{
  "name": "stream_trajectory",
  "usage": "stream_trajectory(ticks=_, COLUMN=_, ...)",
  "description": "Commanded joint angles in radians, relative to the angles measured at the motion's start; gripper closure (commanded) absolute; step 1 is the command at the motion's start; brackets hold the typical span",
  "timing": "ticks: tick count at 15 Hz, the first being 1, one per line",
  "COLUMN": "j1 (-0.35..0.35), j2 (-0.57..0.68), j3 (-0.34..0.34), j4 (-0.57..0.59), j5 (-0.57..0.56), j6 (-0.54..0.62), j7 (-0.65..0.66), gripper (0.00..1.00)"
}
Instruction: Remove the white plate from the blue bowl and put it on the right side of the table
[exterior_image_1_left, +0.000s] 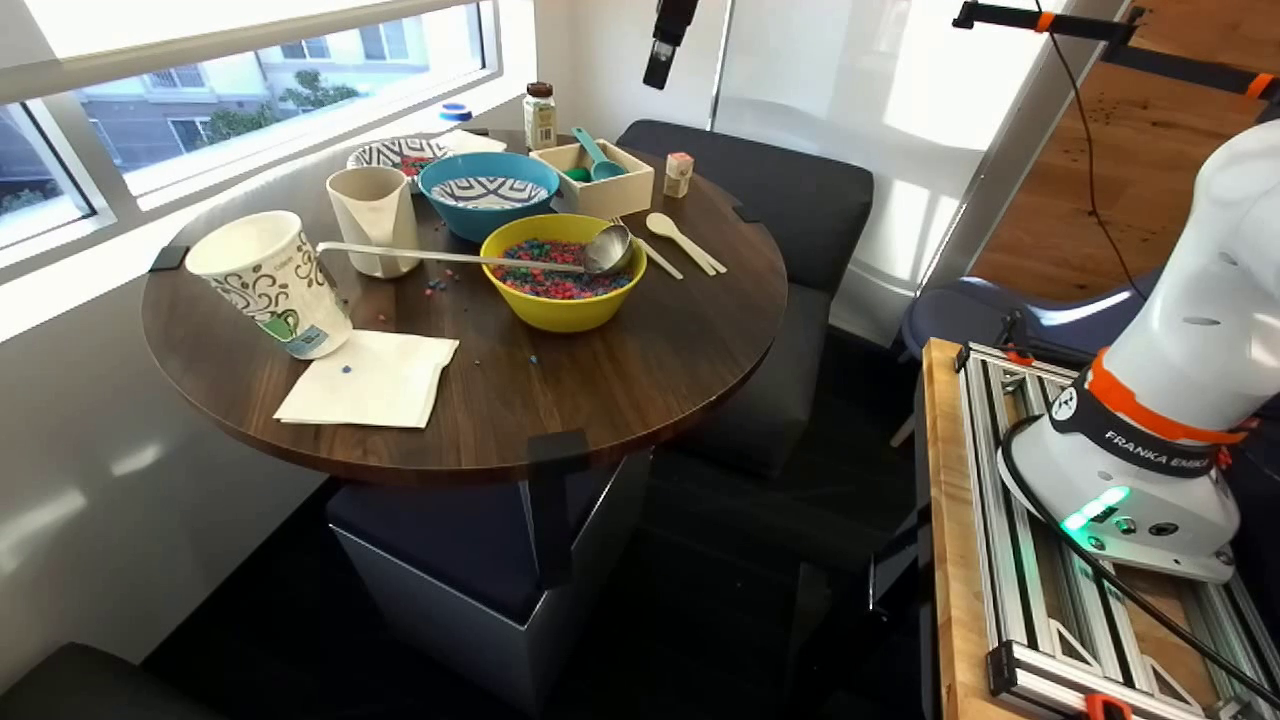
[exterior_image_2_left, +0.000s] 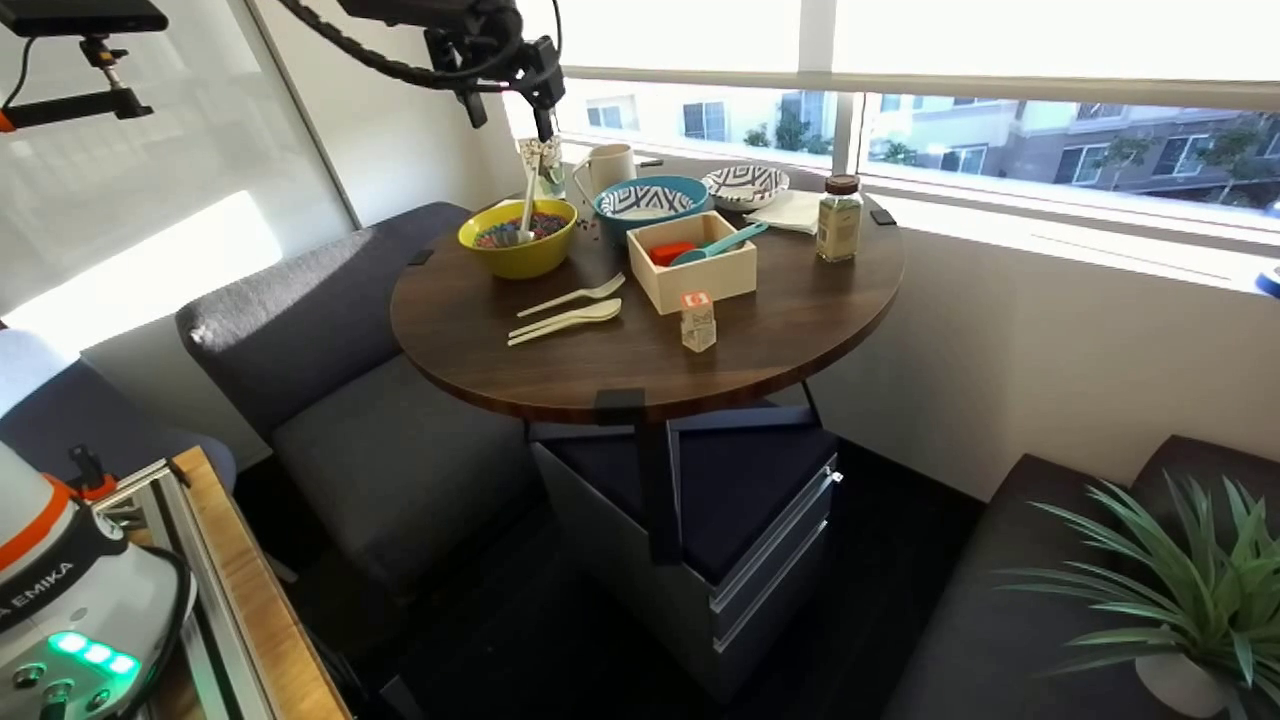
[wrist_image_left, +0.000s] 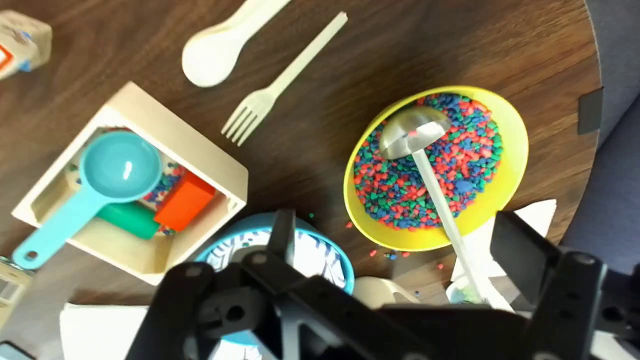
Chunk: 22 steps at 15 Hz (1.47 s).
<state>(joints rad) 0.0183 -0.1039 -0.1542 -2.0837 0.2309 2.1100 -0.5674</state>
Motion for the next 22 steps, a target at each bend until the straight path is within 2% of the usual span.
stream_trajectory(ticks=1, j1=-0.025, j2=0.207, j3=0.011, j4=0.182, j5=0.14, j6=-0.056, j7=-0.187, gripper=0.0)
stream_trajectory(ticks=3, j1=-0.053, j2=0.305, j3=0.04, j4=0.259, j5=0.183, j6=-0.046, j7=-0.182, gripper=0.0)
stream_trajectory(ticks=5, j1=-0.072, j2=0.395, j3=0.068, j4=0.331, j5=0.164, j6=-0.031, j7=-0.119, gripper=0.0)
stream_trajectory(ticks=10, j1=-0.127, j2=0.544, j3=0.16, j4=0.468, j5=0.203, j6=-0.03, j7=-0.081, gripper=0.0)
stream_trajectory(ticks=11, j1=-0.13, j2=0.489, j3=0.157, j4=0.4, j5=0.156, j6=-0.009, j7=-0.091, gripper=0.0)
stream_trajectory(ticks=14, j1=-0.14, j2=0.535, j3=0.18, j4=0.447, j5=0.168, j6=-0.009, j7=-0.083, gripper=0.0)
stream_trajectory(ticks=22, j1=-0.135, j2=0.56, j3=0.182, j4=0.483, j5=0.153, j6=-0.011, j7=-0.052, gripper=0.0)
